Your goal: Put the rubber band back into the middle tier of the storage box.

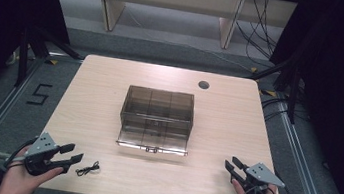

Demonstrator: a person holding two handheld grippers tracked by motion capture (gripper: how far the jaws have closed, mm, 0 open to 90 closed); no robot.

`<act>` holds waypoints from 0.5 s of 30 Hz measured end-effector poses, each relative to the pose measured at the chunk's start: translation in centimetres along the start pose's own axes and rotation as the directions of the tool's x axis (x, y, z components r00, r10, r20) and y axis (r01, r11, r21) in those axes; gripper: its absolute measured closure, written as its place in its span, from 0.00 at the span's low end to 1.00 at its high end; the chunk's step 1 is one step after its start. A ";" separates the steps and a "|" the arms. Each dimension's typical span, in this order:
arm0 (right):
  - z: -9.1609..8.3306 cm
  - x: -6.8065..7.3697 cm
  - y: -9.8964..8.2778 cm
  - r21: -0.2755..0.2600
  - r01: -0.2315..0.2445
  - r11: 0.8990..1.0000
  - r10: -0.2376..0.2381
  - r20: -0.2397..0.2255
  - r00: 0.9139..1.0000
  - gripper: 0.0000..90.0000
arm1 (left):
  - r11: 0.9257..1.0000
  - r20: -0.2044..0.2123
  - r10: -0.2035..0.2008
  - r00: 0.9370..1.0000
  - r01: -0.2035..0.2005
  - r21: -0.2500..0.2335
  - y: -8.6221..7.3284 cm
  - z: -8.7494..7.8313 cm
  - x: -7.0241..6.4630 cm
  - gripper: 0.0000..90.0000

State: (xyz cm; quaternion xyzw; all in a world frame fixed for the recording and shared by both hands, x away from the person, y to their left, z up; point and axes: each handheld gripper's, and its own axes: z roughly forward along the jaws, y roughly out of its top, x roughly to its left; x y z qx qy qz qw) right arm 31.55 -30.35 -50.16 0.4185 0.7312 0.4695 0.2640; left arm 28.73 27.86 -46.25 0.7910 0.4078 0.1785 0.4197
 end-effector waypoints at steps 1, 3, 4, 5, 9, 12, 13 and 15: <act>0.0 0.0 0.0 0.001 0.003 1.000 -0.003 0.002 1.000 0.73 | 0.997 0.003 0.044 0.999 -0.045 0.056 0.3 -0.2 0.2 0.56; 0.0 0.0 0.0 0.004 -0.001 1.000 0.001 -0.001 1.000 0.73 | 0.991 0.024 0.081 0.996 -0.083 0.102 0.7 -0.2 0.4 0.56; 0.0 0.0 0.0 0.006 -0.001 1.000 0.001 -0.003 1.000 0.72 | 0.989 0.027 0.097 0.995 -0.099 0.111 0.8 -0.2 0.3 0.56; 0.0 -0.1 0.0 0.012 0.012 1.000 -0.012 0.000 1.000 0.72 | 0.985 0.033 0.112 0.993 -0.115 0.132 1.0 -0.2 0.4 0.56; 0.1 0.2 -0.1 0.022 0.004 1.000 -0.004 -0.010 1.000 0.72 | 0.968 0.076 0.134 0.988 -0.147 0.202 1.3 0.0 0.2 0.56; 0.2 0.3 0.0 0.023 0.010 1.000 -0.010 -0.014 1.000 0.72 | 0.961 0.093 0.139 0.986 -0.157 0.226 1.4 0.2 0.0 0.56; 0.2 0.2 0.0 0.019 0.018 1.000 -0.018 -0.003 1.000 0.72 | 0.957 0.111 0.134 0.985 -0.157 0.245 1.5 0.4 -0.1 0.56; 0.3 0.2 -0.1 0.029 0.011 1.000 -0.010 -0.022 1.000 0.71 | 0.943 0.135 0.151 0.979 -0.184 0.277 1.7 0.5 -0.1 0.56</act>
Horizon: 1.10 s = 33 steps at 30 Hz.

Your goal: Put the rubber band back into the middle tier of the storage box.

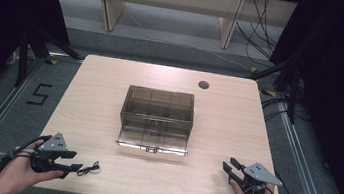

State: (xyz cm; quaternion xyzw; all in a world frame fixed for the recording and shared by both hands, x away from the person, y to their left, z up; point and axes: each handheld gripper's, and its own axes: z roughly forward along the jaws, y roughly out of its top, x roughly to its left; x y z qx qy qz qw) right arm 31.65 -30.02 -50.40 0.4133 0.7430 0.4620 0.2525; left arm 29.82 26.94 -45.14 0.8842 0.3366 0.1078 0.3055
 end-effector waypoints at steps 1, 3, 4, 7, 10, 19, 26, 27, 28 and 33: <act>0.0 0.0 0.0 0.000 0.004 1.000 -0.004 0.004 1.000 0.71 | 1.000 0.000 0.000 1.000 0.000 0.000 0.0 0.0 0.0 0.56; -0.1 0.0 0.0 -0.001 0.007 1.000 -0.007 0.010 1.000 0.71 | 0.998 0.018 0.032 0.999 -0.033 0.048 0.5 0.3 -0.1 0.56; -0.1 0.0 0.0 -0.003 0.006 1.000 -0.006 0.008 1.000 0.71 | 0.996 0.027 0.049 0.998 -0.051 0.069 0.6 0.4 0.0 0.56; -0.1 0.0 0.0 -0.001 0.005 1.000 -0.005 0.007 1.000 0.71 | 0.991 0.048 0.068 0.997 -0.073 0.110 0.9 1.0 -0.1 0.57; 0.0 -0.2 -0.1 0.005 0.006 1.000 -0.006 -0.004 1.000 0.71 | 0.982 0.068 0.096 0.993 -0.105 0.157 1.3 1.3 -0.1 0.59; 0.0 0.0 0.0 0.010 -0.015 1.000 0.015 0.001 1.000 0.71 | 0.945 0.107 0.170 0.980 -0.193 0.263 2.6 1.7 -0.4 0.62; 0.1 0.0 0.0 0.013 0.007 1.000 -0.007 -0.011 1.000 0.71 | 0.924 0.121 0.191 0.974 -0.220 0.313 3.1 2.5 -0.8 0.62; 0.1 0.0 0.0 0.016 0.002 1.000 -0.002 -0.014 1.000 0.71 | 0.922 0.121 0.192 0.974 -0.222 0.318 3.1 2.6 -0.8 0.62; 0.1 -0.1 0.0 0.012 0.011 1.000 -0.011 -0.013 1.000 0.71 | 0.918 0.124 0.193 0.973 -0.224 0.327 3.1 2.7 -0.8 0.62; 0.0 0.1 0.0 0.018 -0.028 0.999 0.028 -0.002 1.000 0.71 | 0.913 0.133 0.169 0.977 -0.206 0.353 3.1 3.0 -1.2 0.62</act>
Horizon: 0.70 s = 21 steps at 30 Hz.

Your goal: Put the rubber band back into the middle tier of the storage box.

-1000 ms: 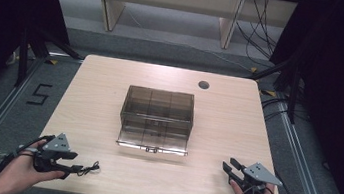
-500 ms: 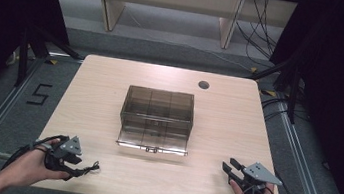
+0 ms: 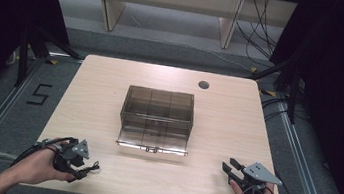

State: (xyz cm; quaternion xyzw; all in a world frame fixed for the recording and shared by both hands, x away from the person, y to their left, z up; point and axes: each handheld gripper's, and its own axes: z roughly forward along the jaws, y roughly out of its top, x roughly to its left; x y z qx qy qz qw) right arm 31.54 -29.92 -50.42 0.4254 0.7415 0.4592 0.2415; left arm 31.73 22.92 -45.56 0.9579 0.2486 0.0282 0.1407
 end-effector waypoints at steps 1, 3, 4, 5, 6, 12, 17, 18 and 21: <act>0.0 0.0 0.0 0.000 -0.003 1.000 0.003 0.002 1.000 0.71 | 1.000 0.000 0.000 1.000 0.000 0.000 0.0 0.0 0.0 0.62; 0.0 0.0 0.0 0.007 -0.001 1.000 0.001 -0.002 1.000 0.71 | 1.000 0.008 0.009 1.000 -0.009 0.014 0.1 0.1 0.1 0.62; 0.0 0.0 0.0 0.007 0.002 1.000 -0.002 -0.002 1.000 0.71 | 1.000 0.004 0.014 1.000 -0.014 0.020 0.1 0.2 0.1 0.62; 0.2 -0.2 0.0 -0.005 0.025 1.000 -0.025 -0.004 1.000 0.71 | 0.999 0.004 0.020 1.000 -0.020 0.025 0.1 0.3 0.2 0.62; 0.1 0.2 0.0 0.009 -0.012 1.000 0.011 0.001 1.000 0.71 | 0.999 0.004 0.020 1.000 -0.020 0.025 0.1 0.3 0.2 0.62; 0.1 0.0 0.0 -0.001 0.014 1.000 -0.014 0.001 1.000 0.70 | 0.997 0.009 0.053 0.999 -0.054 0.060 0.4 0.4 0.2 0.63; 0.1 -0.3 0.0 -0.004 0.016 1.000 -0.016 -0.003 1.000 0.70 | 0.991 0.007 0.089 0.996 -0.089 0.099 0.8 0.9 0.5 0.65; 0.1 -0.3 0.0 -0.005 0.017 1.000 -0.017 -0.005 1.000 0.70 | 0.989 0.009 0.097 0.995 -0.097 0.107 1.0 1.0 0.6 0.65; 0.0 0.0 0.0 -0.001 0.001 1.000 -0.001 -0.002 1.000 0.70 | 0.986 0.002 0.111 0.994 -0.110 0.125 1.5 1.6 0.8 0.65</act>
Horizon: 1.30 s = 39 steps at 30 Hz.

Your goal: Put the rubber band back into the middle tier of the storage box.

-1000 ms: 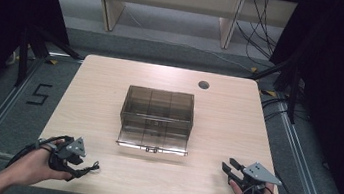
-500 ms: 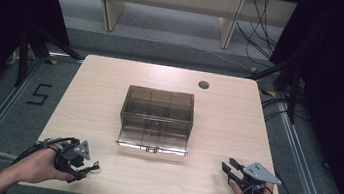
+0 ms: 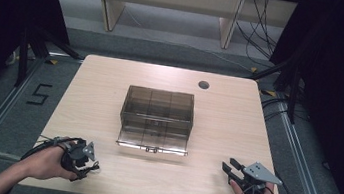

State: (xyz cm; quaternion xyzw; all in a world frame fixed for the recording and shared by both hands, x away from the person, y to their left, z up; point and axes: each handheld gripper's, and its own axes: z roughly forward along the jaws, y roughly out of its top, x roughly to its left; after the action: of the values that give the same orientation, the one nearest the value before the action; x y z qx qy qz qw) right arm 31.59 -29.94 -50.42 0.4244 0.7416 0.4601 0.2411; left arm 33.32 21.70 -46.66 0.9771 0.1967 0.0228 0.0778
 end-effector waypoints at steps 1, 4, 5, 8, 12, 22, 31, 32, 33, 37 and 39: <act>0.0 0.0 0.0 0.000 -0.003 1.000 0.003 0.000 1.000 0.70 | 1.000 0.000 0.000 1.000 0.000 0.000 0.0 0.0 0.0 0.65; 0.1 -0.1 0.0 -0.006 0.012 1.000 -0.012 0.003 1.000 0.70 | 1.000 -0.013 0.007 1.000 -0.007 0.000 0.3 0.4 0.1 0.66; 0.0 0.0 0.0 0.007 -0.007 1.000 0.007 -0.002 1.000 0.70 | 1.000 -0.013 0.007 1.000 -0.007 0.000 0.3 0.4 0.1 0.67; 0.0 0.0 0.0 0.003 -0.002 1.000 0.002 -0.001 1.000 0.70 | 1.000 -0.016 0.017 1.000 -0.016 0.005 0.5 0.6 0.2 0.68; 0.1 -0.1 0.0 -0.001 0.026 1.000 -0.026 -0.005 1.000 0.70 | 1.000 -0.019 0.024 1.000 -0.024 0.015 0.6 0.7 0.3 0.69; 0.2 0.0 0.0 0.002 0.011 1.000 -0.011 -0.005 1.000 0.70 | 0.999 -0.018 0.031 0.999 -0.030 0.032 0.8 1.0 0.2 0.73; 0.2 0.0 0.0 -0.001 0.021 1.000 -0.021 -0.007 1.000 0.70 | 0.998 -0.018 0.044 0.999 -0.043 0.046 1.2 1.2 0.2 0.78; 0.2 0.0 0.0 -0.003 0.024 1.000 -0.024 0.001 1.000 0.70 | 0.998 -0.018 0.043 0.999 -0.042 0.051 1.2 1.2 0.1 0.78; 0.2 0.0 0.0 -0.002 0.021 1.000 -0.021 -0.007 1.000 0.70 | 0.998 -0.019 0.044 0.999 -0.043 0.053 1.2 1.2 0.1 0.79; 0.2 0.0 0.0 -0.007 0.030 1.000 -0.030 -0.003 1.000 0.70 | 0.997 -0.022 0.051 0.998 -0.050 0.064 1.2 1.3 0.1 0.81; 0.2 0.0 0.0 -0.006 0.026 1.000 -0.026 -0.001 1.000 0.70 | 0.996 -0.022 0.055 0.998 -0.053 0.072 1.3 1.3 0.1 0.82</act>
State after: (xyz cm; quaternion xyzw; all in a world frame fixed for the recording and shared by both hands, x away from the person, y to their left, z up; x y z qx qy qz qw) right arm 31.74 -29.86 -50.46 0.4138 0.7458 0.4593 0.2482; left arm 33.97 20.39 -47.71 0.9838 0.1720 0.0297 0.0397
